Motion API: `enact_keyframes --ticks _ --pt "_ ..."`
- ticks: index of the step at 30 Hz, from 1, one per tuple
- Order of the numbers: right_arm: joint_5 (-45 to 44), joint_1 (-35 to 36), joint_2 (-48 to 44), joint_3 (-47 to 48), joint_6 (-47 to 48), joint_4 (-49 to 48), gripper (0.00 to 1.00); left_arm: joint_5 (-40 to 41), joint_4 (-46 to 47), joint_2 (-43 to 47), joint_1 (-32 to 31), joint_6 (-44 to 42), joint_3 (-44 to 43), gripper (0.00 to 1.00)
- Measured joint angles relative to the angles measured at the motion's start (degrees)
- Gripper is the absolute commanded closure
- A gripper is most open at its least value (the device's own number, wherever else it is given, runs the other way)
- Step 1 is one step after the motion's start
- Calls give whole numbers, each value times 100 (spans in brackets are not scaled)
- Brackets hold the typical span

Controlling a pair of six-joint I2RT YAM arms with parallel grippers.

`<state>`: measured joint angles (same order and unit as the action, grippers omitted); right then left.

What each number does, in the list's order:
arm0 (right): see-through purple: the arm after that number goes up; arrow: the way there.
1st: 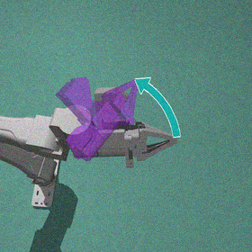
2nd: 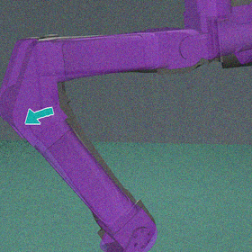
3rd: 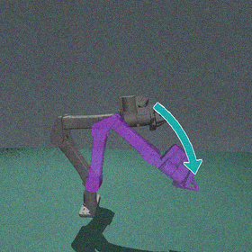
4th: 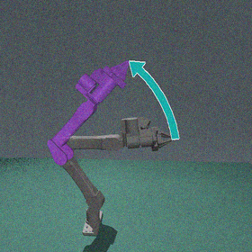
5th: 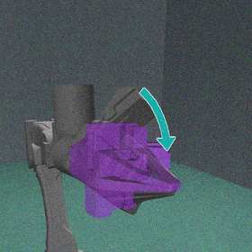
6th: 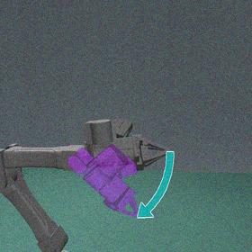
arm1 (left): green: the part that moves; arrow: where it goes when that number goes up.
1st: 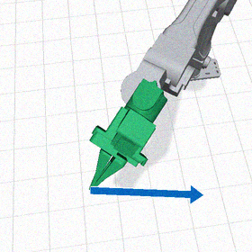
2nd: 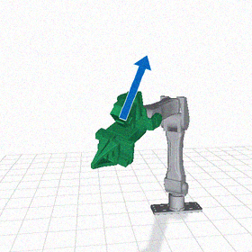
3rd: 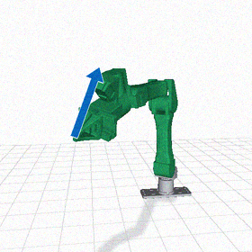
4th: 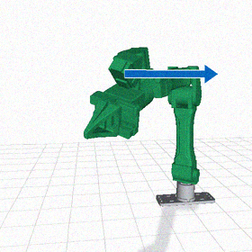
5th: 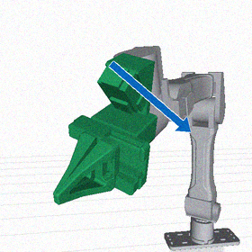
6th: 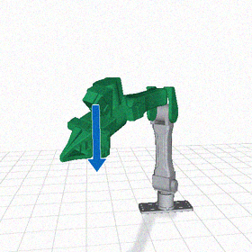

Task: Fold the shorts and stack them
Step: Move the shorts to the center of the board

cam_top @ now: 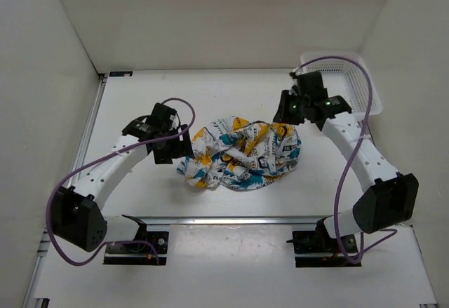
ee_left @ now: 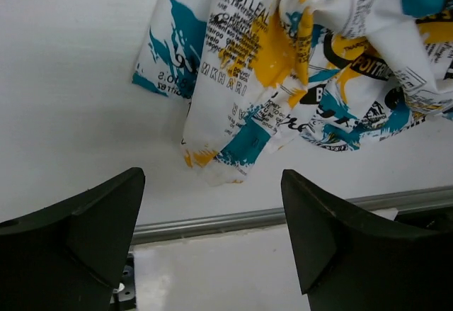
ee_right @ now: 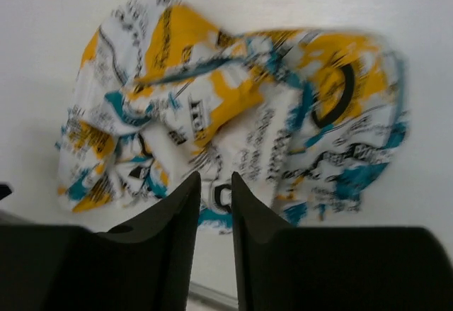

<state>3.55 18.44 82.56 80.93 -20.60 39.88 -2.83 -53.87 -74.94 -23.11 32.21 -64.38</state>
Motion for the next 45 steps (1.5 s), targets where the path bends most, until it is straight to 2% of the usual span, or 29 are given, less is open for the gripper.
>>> enact_keyframes --ticks 1,2,4,5,8,11,15,16,17,18,21,22,23,24,27,29,34,36,38,40,42,44,45 --pt "61 151 -48 -192 -59 -59 58 -26 81 0 -61 90 170 10" --pt "114 345 -37 -354 -127 -83 35 -33 149 -13 -74 170 299 7" --pt "125 809 114 -568 -249 -101 20 -31 260 -129 -55 267 439 0" --pt "109 1032 221 -625 -295 -98 12 -37 348 -236 -46 310 470 0" --pt "111 1287 461 -688 -411 -96 7 -129 638 -723 -15 400 476 0" --pt "109 933 688 -623 -420 -120 5 -267 960 -1414 -37 476 476 7" --pt "-55 590 1532 70 -282 -101 4 -382 1196 -2247 -50 568 463 50" --pt "-96 586 1742 229 -260 -129 8 -387 1224 -2374 -52 599 452 75" --pt "-136 595 1963 372 -225 -149 12 -393 1231 -2479 -52 623 431 86" --pt "-166 599 2157 490 -190 -144 30 -391 1235 -2529 -48 623 402 90" --pt "-138 608 2675 732 -92 -173 67 -409 1200 -2544 31 590 214 90" --pt "-83 605 2833 815 -98 -151 88 -407 1169 -2540 76 579 103 90" --pt "-13 605 2981 940 -111 -120 97 -393 1139 -2535 140 573 -35 90" --pt "52 605 3130 1115 -107 -68 100 -363 1060 -2524 203 544 -221 90" --pt "188 549 3517 1985 -79 103 100 -170 667 -2514 337 393 -1080 90" --pt "267 492 3694 2826 -70 317 100 9 367 -2514 428 264 -1963 90" --pt "337 153 3790 5322 -55 490 100 367 -339 -2656 695 -9 -4732 90" --pt "382 7 3609 5949 -13 363 100 435 -435 -2658 903 -76 -5694 90" --pt "498 -111 3193 6063 26 269 100 396 -396 -2549 1187 -90 -6297 90" --pt "667 -59 2608 5805 144 120 100 267 -306 -2277 1373 -87 -6419 90" --pt "691 105 1862 5108 295 -72 100 214 -254 -1860 1467 -92 -6168 90" --pt "688 205 1113 4188 398 -352 100 111 -94 -1272 1493 -85 -5525 87" --pt "634 234 636 3517 437 -577 93 24 -74 -951 1484 -85 -5128 80"
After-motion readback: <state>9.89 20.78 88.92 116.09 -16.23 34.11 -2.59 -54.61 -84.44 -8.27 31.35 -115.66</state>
